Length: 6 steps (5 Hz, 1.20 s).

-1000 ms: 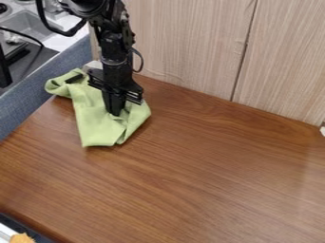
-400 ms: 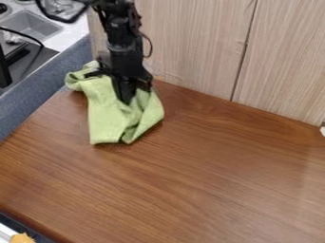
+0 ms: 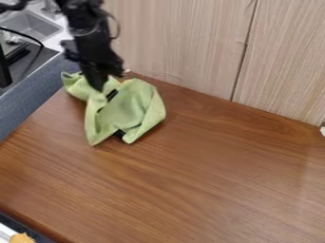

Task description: Unfold the cloth from top right to bottom left

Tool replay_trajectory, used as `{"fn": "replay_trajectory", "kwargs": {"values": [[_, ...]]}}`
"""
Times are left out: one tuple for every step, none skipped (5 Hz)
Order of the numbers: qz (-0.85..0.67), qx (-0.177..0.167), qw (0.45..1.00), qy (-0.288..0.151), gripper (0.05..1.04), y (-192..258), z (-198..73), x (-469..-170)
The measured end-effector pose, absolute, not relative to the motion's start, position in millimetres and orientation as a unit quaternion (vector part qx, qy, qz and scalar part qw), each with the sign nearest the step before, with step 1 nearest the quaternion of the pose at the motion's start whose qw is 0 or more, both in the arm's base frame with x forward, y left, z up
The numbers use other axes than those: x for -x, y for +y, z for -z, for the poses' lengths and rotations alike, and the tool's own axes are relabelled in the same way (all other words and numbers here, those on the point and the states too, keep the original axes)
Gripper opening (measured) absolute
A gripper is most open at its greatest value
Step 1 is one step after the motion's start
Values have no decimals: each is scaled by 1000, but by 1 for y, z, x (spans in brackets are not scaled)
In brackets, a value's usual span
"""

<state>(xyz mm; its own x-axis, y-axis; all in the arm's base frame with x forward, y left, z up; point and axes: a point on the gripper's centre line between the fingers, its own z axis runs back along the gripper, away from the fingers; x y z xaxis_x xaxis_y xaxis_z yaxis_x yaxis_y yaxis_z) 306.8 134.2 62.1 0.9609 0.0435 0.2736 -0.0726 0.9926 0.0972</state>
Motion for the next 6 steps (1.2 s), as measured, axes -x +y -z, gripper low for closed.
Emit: {"fn": "replay_trajectory", "kwargs": {"values": [[-53, -66, 989, -121, 59, 151, -45, -282], [-73, -83, 989, -95, 59, 166, -34, -257], [-108, -91, 987, -82, 59, 179, -25, -237], [-128, -92, 986, -62, 59, 185, -8, -227], [-142, -84, 985, -54, 82, 187, 6, -224], [-150, -77, 985, -36, 238, 187, 9, -223]]}}
